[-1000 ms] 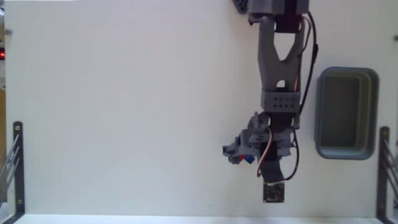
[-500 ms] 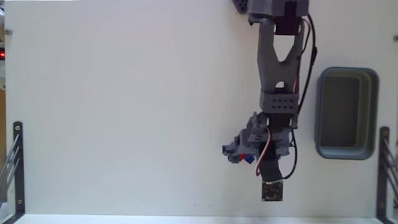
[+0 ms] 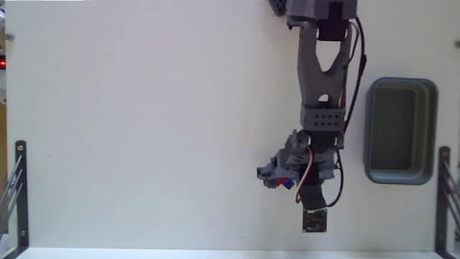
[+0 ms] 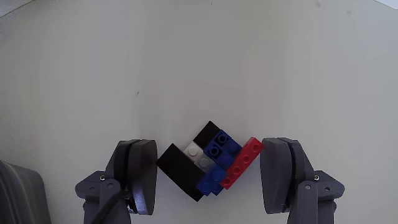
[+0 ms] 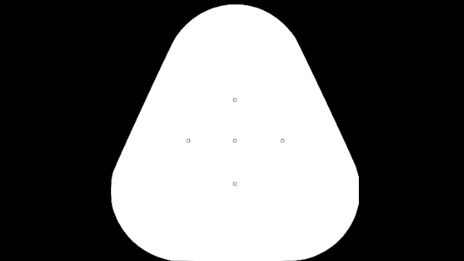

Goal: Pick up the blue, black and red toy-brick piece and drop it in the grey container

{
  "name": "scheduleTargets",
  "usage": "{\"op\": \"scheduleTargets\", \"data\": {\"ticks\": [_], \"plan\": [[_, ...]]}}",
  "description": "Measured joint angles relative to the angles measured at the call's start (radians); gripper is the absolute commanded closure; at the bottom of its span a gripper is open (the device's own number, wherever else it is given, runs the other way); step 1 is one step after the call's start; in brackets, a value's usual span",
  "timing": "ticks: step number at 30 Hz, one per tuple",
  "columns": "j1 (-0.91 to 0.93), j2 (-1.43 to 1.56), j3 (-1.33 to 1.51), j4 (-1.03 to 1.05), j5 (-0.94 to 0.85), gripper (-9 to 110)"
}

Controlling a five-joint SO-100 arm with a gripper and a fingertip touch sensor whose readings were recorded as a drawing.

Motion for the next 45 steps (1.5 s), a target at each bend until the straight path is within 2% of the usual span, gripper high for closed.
{"op": "scheduleTargets", "data": {"ticks": [45], "plan": [[0.000,0.000,0.000,0.000,0.000,7]]}}
